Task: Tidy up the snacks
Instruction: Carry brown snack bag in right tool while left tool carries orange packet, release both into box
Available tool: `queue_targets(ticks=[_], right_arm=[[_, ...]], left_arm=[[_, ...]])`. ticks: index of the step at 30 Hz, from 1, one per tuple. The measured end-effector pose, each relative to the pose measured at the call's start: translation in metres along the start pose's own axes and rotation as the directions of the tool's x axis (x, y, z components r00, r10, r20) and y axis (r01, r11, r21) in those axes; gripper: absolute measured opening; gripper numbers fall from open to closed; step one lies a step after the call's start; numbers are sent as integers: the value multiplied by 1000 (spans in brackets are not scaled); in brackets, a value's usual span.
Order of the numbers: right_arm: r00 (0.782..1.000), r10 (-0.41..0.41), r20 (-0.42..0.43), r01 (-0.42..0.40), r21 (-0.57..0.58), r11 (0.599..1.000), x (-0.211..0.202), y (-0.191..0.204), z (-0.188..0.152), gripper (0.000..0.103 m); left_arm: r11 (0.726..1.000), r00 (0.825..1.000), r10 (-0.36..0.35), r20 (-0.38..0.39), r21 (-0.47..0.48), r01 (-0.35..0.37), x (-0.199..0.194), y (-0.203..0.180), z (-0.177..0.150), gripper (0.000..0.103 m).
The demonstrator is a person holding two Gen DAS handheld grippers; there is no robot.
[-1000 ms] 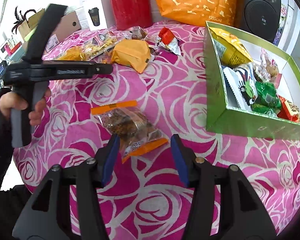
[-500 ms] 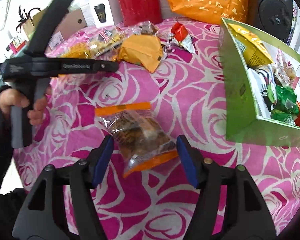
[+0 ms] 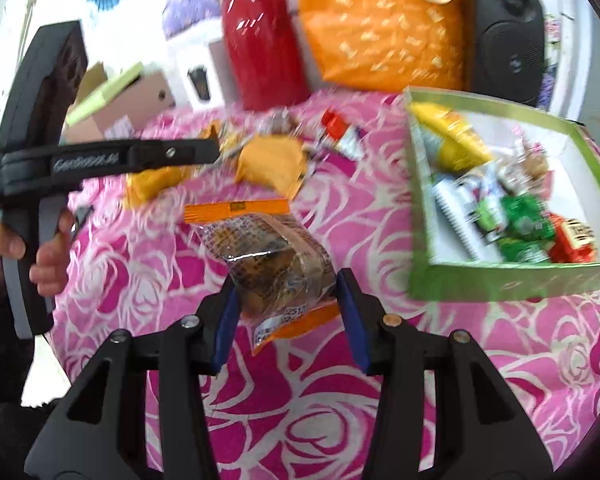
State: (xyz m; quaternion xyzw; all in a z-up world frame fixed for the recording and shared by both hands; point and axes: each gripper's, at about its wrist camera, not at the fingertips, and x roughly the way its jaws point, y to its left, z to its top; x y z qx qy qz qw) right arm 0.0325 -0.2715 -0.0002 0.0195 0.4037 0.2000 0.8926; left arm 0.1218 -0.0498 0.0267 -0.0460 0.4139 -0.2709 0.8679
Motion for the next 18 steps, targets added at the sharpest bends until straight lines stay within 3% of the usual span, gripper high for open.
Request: queue_targets(ticks=[6,10,18], right_arm=[[991,-92,99,84,88,993,-32,-38,12,49],[968,-216,131,199,132,971,-51,-72,18,49],[920,-367,140,330,233,915,-71,-137,21,49]], left_arm=[[992,996,-89,17,93,87,3,-50,23,27],[980,992,-129,-2,150,127,18,-84,34,27],[957,979,-185,-85,213,200,59,-139,42,27]])
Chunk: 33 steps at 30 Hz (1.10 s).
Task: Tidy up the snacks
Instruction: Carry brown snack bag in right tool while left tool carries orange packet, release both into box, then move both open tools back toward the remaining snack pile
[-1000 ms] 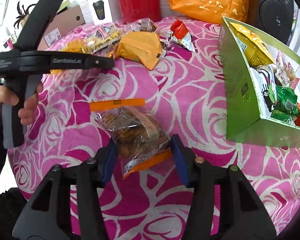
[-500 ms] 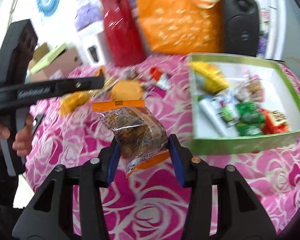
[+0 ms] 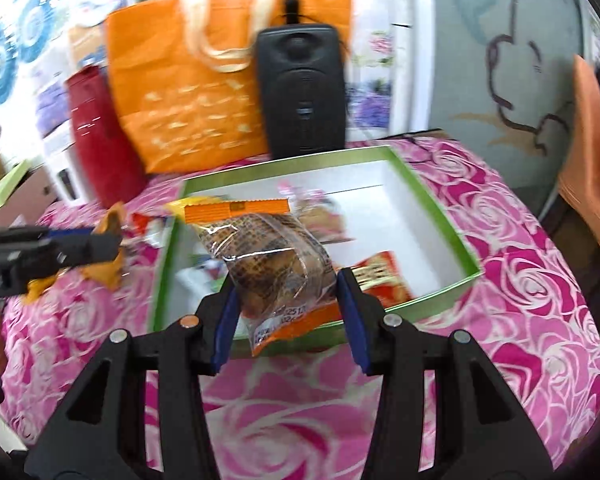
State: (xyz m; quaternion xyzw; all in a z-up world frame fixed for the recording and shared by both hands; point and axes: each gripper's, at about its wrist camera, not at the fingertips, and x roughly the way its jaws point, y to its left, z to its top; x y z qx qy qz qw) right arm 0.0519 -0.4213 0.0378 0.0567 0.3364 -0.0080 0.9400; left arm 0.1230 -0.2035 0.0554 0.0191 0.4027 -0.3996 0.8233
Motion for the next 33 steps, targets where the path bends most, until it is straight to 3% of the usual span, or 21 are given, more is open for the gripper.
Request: queue_targets(ticks=[11,13,14,15,17,19,24,33], right_arm=[[999,-25,-21,26,48,999,52,-36,16,50],[999,-40,-21,41,18,999,59,-35,16,55],[999,-51,-13,51,1,999,59,-34,15,66],[998,-66,1,66,-15,998,58,-32,13,83],[997,-69,22,70,-19,997,54,-33,10,96],[998,-65,20,65,-5,998,52,-35,8,96],[997,-70,-18,71,30,997,51,-39,3,101],[999,-36,9,36,-9,999,26,-12,9,101]], left_arm=[[999,996,8,-91,42,-4,44,-19,1,28],[999,996,23,-89,39,-19,45,-17,0,29],[999,996,33,-83,30,-30,45,-15,-1,35],[999,996,38,-81,16,-37,44,-11,-2,56],[997,996,59,-59,-35,-61,41,-3,-3,84],[994,997,78,-16,-75,-79,34,4,-5,86],[987,991,132,-27,-88,-133,30,11,-9,87],[987,991,133,10,-96,-132,6,10,-15,87]])
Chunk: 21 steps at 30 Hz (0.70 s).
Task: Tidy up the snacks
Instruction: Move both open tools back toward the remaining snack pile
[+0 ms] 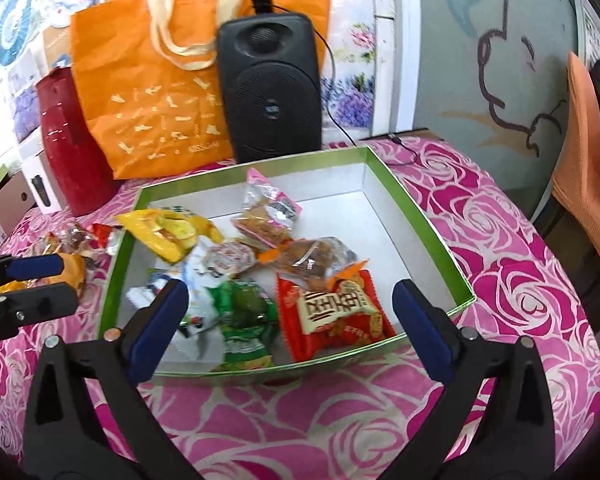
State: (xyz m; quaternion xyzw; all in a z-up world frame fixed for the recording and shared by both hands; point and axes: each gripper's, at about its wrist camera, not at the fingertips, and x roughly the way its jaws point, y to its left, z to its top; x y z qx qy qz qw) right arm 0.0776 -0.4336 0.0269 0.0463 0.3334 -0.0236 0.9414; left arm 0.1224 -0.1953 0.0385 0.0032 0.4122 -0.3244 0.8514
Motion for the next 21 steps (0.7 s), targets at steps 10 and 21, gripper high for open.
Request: queue_targets(ticks=[10,21], right_arm=[[995,99,-24,-101,-64,993,-23,50,-4,102],[922,348,-171,-378,-188,907,-4,162,-18,102]], left_arm=[[995,996,84,38,-66,-81,-46,38,-30,87],[913,948,318,7,-273,-304,-98,150,-90,87]])
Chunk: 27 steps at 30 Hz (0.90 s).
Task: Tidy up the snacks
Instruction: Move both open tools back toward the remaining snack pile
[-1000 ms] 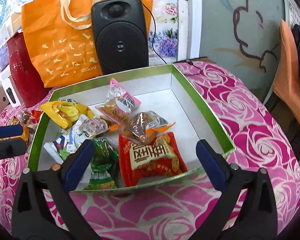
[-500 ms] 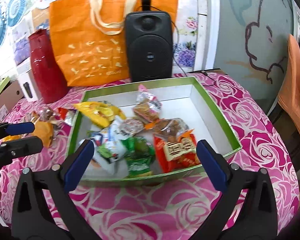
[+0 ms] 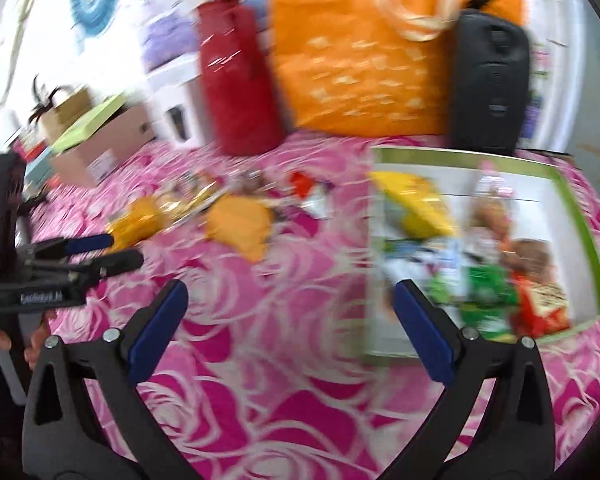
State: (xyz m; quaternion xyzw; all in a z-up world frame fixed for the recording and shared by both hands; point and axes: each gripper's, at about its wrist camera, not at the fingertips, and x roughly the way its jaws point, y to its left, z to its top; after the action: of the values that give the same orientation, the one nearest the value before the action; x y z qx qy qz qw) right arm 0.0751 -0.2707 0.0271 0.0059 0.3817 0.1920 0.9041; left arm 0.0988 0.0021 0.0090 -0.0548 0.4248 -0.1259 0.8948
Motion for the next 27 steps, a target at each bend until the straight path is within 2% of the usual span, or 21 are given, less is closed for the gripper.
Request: queue_targets(ticks=[4,8,11,23,27], right_arm=[[995,70,-75,-73,-41,996,35,29,1,102],[988,91,-128,-101,-69,993,65,43,3,102],[985,81,-152,-92,-63,994,87,44,11,102],[977,55,-208,-59,-12,998,153,30,32,102],[965,130,-229,-142,-34,989,149,53,26,102]], left_arm=[[998,998,51,30,-25,-51,-9,38,3,87],[998,998,54,37,-29,-53,-9,72,6,87],[998,998,55,35,-2,-55,-3,88,13,87],[999,998,44,-37,-5,-45,38,115,23,87],[1000,998,11,-55,-11,-12,44,114,21,86]])
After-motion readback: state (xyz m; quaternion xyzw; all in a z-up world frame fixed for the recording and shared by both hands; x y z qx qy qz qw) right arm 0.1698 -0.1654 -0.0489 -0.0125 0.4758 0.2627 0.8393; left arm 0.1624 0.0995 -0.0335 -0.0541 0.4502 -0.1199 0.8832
